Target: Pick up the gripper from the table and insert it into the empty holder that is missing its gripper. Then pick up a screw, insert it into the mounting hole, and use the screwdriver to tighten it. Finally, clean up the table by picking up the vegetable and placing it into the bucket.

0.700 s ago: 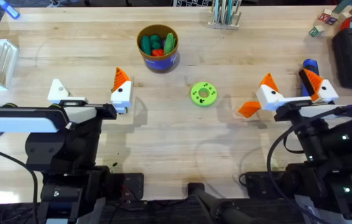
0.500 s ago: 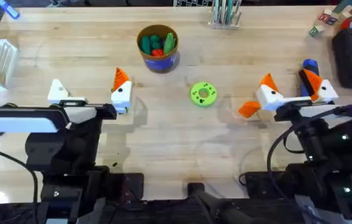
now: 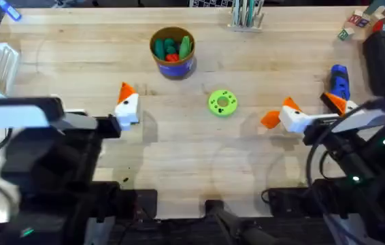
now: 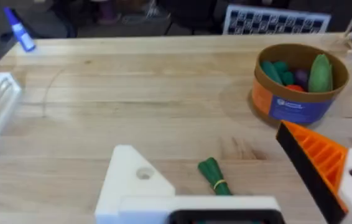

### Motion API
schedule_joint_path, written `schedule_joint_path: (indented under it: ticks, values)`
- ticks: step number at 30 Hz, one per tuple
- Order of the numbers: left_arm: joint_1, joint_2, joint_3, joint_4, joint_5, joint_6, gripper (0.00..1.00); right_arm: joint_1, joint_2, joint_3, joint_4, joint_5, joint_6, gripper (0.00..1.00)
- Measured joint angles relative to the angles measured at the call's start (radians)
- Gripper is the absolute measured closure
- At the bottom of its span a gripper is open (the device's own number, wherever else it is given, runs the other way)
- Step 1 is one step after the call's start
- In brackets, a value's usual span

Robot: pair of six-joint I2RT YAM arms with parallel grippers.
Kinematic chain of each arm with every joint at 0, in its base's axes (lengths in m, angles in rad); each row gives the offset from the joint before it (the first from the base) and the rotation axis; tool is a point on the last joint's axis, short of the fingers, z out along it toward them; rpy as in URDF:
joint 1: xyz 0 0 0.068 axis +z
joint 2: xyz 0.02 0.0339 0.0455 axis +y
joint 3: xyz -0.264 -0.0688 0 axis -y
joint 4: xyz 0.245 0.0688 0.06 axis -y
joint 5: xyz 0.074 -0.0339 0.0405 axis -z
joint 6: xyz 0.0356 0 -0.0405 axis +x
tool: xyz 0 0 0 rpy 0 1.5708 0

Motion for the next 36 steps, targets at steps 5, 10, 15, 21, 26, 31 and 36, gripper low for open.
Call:
schedule_joint_path:
  ticks: [5,10,15,21,26,31,36]
  values:
    - [0.000,0.182,0.270,-0.264,-0.040,0.004,0.015,0.000,0.145,0.222,-0.210,-0.008,0.000,0.095]
    - [0.000,0.436,0.523,-0.484,-0.057,0.007,0.015,0.000,0.315,0.443,-0.364,-0.009,0.000,0.096]
    - [0.000,0.634,0.674,-0.564,-0.042,0.007,0.015,0.000,0.445,0.581,-0.427,-0.009,0.000,0.095]
    - [0.000,0.736,0.709,-0.591,0.031,0.007,0.015,0.000,0.476,0.606,-0.426,-0.012,0.000,0.095]
    - [0.000,0.774,0.709,-0.611,0.024,-0.138,0.015,0.000,0.476,0.606,-0.433,-0.012,0.000,0.096]
    - [0.000,0.854,0.709,-0.619,0.010,-0.336,0.015,0.000,0.476,0.606,-0.433,-0.012,0.000,0.095]
    - [0.000,0.994,0.709,-0.623,0.018,-0.434,0.015,0.000,0.476,0.606,-0.433,-0.012,0.000,0.095]
